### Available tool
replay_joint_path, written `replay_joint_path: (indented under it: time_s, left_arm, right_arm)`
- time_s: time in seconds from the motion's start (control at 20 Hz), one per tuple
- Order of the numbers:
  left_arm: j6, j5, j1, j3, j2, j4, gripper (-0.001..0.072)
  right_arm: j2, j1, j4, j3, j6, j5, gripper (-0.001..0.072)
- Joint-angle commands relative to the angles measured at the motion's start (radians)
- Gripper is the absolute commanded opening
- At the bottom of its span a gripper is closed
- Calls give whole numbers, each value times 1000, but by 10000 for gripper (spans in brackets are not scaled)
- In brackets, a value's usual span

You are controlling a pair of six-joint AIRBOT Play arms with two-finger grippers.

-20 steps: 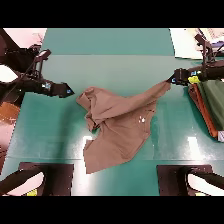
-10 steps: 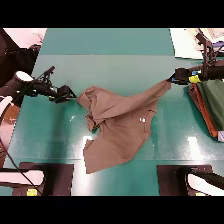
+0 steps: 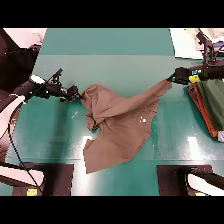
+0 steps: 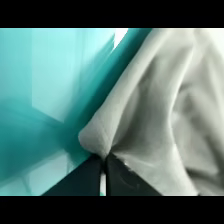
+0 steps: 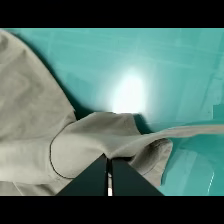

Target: Fold the shirts.

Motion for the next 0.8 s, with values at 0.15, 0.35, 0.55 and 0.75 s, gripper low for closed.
replay_joint_path:
  time_s: [0.15, 0.35, 0.55, 0.75]
  left_arm:
    - [2, -53, 23, 187, 45, -26, 23]
    - [9, -53, 84, 386, 246, 36, 24]
    - [35, -44, 133, 579, 482, 137, 24]
    - [37, -42, 133, 729, 666, 202, 24]
  right_arm:
    - [22, -1, -1, 1, 0, -23, 18]
    - [65, -1, -60, 166, 0, -53, 18]
    - [82, -1, -141, 467, 0, -61, 18]
    - [82, -1, -163, 745, 0, -59, 18]
